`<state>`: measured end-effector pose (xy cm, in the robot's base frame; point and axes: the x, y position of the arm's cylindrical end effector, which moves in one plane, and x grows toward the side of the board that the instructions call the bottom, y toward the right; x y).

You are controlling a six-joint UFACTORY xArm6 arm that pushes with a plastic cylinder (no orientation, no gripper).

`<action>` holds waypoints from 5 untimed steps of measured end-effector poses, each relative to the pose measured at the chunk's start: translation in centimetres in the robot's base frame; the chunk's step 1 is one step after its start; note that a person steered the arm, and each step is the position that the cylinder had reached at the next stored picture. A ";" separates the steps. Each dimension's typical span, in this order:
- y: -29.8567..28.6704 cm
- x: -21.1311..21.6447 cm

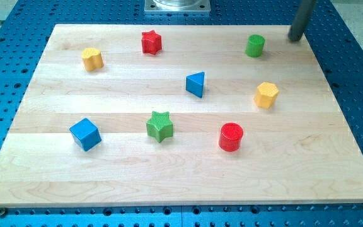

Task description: Move the hexagon close to the triangle

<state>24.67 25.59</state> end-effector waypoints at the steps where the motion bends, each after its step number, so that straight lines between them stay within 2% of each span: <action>1: 1.0 2.6; 2: 2.5 12.0; 3: -0.4 19.4; 4: -8.8 19.8; 5: -15.0 18.3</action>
<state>42.92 10.57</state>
